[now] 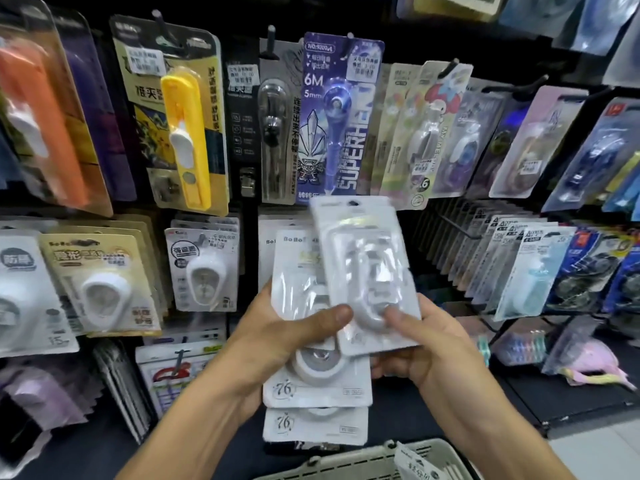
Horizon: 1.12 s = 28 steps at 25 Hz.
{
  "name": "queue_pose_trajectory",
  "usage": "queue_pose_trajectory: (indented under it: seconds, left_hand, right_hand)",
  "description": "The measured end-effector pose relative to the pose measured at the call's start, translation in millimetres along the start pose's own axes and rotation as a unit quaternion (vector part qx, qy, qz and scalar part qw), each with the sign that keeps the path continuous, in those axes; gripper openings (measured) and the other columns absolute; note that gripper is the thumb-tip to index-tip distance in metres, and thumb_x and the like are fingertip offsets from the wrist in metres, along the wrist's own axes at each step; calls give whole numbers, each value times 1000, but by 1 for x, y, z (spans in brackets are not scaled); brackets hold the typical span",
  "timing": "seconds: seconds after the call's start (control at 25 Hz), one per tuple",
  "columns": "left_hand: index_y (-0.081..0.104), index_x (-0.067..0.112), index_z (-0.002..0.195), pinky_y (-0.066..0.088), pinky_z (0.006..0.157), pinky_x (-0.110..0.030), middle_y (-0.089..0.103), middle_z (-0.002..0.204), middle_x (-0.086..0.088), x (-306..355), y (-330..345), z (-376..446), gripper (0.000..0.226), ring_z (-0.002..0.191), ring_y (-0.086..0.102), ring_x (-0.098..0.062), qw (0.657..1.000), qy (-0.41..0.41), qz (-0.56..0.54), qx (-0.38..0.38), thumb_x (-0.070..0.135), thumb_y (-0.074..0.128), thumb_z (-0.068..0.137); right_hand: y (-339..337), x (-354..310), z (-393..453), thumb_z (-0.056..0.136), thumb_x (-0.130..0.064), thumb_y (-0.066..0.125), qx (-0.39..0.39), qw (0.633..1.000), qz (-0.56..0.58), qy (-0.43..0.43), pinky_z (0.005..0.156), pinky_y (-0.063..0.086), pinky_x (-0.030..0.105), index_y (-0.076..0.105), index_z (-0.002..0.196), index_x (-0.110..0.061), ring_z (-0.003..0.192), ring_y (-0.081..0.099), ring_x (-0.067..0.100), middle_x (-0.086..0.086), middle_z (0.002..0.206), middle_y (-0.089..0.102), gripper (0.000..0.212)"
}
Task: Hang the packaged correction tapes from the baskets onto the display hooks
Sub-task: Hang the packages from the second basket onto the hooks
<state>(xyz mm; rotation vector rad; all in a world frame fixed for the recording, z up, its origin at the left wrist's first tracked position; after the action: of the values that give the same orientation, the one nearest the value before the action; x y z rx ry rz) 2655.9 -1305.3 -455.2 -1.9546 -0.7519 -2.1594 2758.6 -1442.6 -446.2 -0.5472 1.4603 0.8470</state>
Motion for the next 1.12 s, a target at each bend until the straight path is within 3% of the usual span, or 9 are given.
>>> queue_pose_trajectory:
  seconds: [0.08,0.2,0.36,0.6,0.76,0.88,1.0,1.08,1.12]
  left_hand:
    - [74,25,113,60,86,-51,77,112,-17,2,-8,-2,65,99,76,-40,1000,1,3,13,24,97,53]
    - [76,30,107,62,78,-49,79,108,-16,7,-21,-5,61,94,77,-39,999,25,4,44,24,97,51]
    - [73,31,110,60,85,-56,79,109,-13,13,-23,-7,67,97,77,-37,997,49,12,62,26,98,48]
    - [72,30,113,59,90,-53,80,108,-7,13,-22,-10,71,97,78,-31,992,77,24,93,31,97,46]
    - [70,32,114,62,86,-49,80,109,-3,14,-21,-9,72,99,78,-27,991,86,35,99,33,97,48]
    - [70,40,107,63,72,-28,80,105,4,11,-16,-10,67,94,78,-18,988,99,37,113,35,97,47]
    - [67,37,112,62,70,-25,80,103,7,6,-10,-8,73,92,78,-14,984,106,50,135,37,96,46]
    - [65,32,117,64,75,-34,80,103,6,4,-5,-7,76,93,78,-15,981,105,64,148,37,95,47]
    - [64,30,118,64,79,-37,80,103,6,2,-3,-6,78,94,78,-15,981,101,67,150,38,94,47]
  right_hand:
    - [-27,2,1,70,-28,77,75,996,34,17,49,49,35,69,111,-9,54,59,25,19,81,69,46]
    - [-66,6,-4,88,-18,64,162,986,-19,24,44,36,31,68,107,-4,49,43,24,17,64,56,25]
    - [-70,10,-12,88,-18,66,175,984,-30,31,36,26,25,74,83,-21,40,31,16,7,50,41,10]
    - [-72,14,-19,85,-20,64,175,982,-15,64,39,22,23,69,89,-15,39,26,12,3,49,35,8]
    - [-69,19,-17,82,-25,75,176,980,1,89,38,35,26,65,103,-14,42,41,14,6,56,52,26]
    - [-60,36,-15,77,-32,82,172,977,46,117,58,58,35,55,120,-27,75,76,23,7,96,78,51]
    - [-26,34,-15,66,-51,88,82,993,-68,49,79,59,35,65,117,-38,97,75,18,-1,108,76,58]
    - [9,28,-17,65,-56,85,2,992,-128,-2,79,58,27,67,106,-44,96,73,14,-3,104,76,46]
    - [14,24,-16,63,-54,85,8,988,-151,-19,76,56,23,66,103,-44,91,72,12,-4,100,77,45]
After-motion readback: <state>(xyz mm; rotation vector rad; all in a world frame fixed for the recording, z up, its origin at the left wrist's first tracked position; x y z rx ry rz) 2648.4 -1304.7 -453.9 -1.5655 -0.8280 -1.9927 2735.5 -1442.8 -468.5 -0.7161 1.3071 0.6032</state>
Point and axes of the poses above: each hand's wrist, its own z-axis towards the middle knuckle, its own y-axis out of the palm, x = y × z, the point moved 8 cm from there along z, towards the middle knuckle
